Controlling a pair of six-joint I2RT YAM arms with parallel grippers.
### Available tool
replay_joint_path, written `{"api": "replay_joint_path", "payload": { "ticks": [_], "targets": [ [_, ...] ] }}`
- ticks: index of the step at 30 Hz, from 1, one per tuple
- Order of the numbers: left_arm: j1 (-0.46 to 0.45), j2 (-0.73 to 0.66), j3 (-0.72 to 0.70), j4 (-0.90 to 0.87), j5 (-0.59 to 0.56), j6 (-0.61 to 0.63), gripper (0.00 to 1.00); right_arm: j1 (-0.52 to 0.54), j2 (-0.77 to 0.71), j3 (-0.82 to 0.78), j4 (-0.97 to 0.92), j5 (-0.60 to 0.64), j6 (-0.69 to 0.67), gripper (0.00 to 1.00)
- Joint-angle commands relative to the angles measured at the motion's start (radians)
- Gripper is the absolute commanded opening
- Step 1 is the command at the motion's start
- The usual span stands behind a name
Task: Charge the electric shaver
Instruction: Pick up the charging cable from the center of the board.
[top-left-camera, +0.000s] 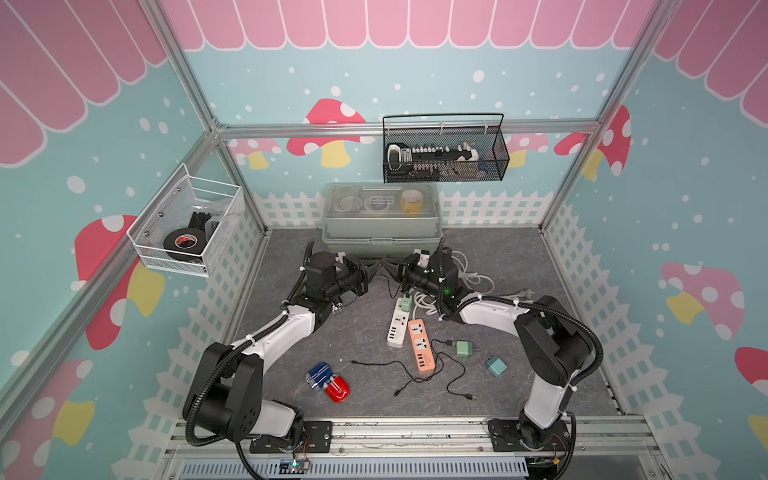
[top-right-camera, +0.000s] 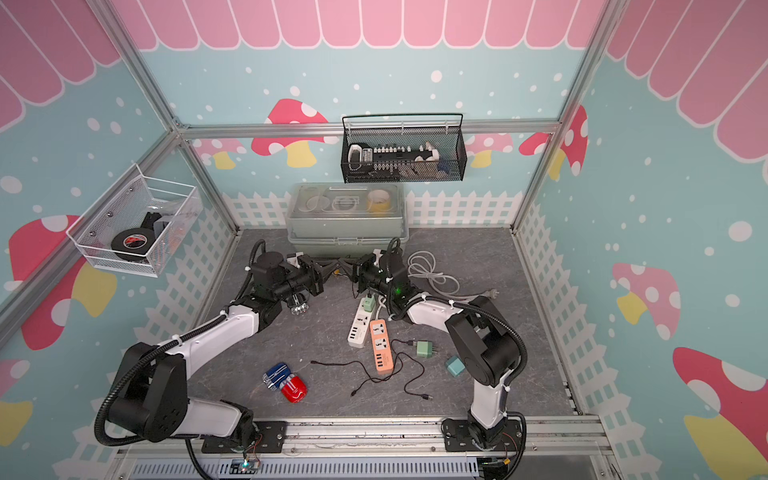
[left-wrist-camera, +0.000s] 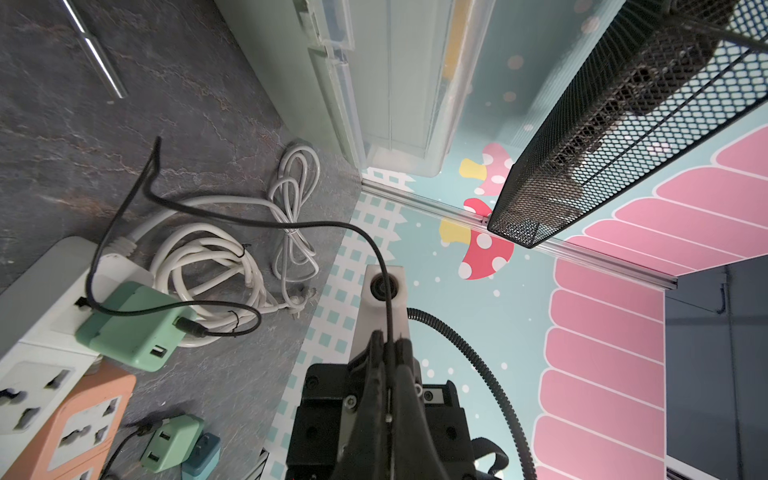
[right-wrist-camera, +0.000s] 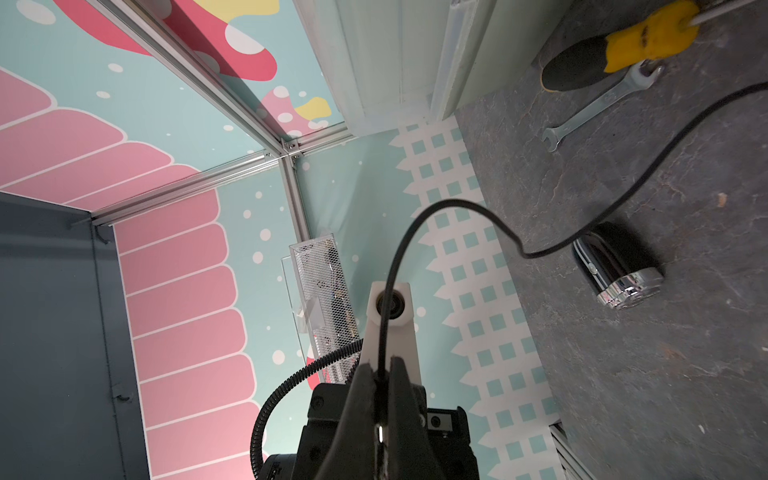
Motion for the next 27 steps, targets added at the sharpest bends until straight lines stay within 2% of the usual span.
{"api": "replay_joint_path", "payload": {
  "ticks": [1, 5, 10, 16, 20, 27],
  "targets": [
    [-0.005, -0.008, 0.019, -0.022, 0.019, 0.015, 0.0, 0.024, -0.043, 0.001, 0.068, -0.036, 0.02, 0.0],
    [-0.01, -0.021, 0.008, -0.013, 0.023, 0.013, 0.0, 0.023, -0.032, 0.011, 0.073, -0.036, 0.022, 0.01],
    [-0.008, -0.039, 0.019, -0.039, 0.054, 0.029, 0.0, 0.019, -0.041, -0.006, 0.066, -0.039, 0.025, 0.26],
    [0.005, -0.056, 0.036, -0.101, 0.132, 0.081, 0.0, 0.006, -0.05, -0.026, 0.059, -0.055, 0.023, 0.4],
    [0.015, -0.072, 0.021, -0.131, 0.143, 0.093, 0.0, -0.001, -0.044, -0.02, 0.06, -0.06, 0.029, 0.4],
    [0.029, -0.092, 0.013, -0.153, 0.139, 0.105, 0.0, -0.016, -0.045, -0.037, 0.053, -0.074, 0.031, 0.28]
  ]
}}
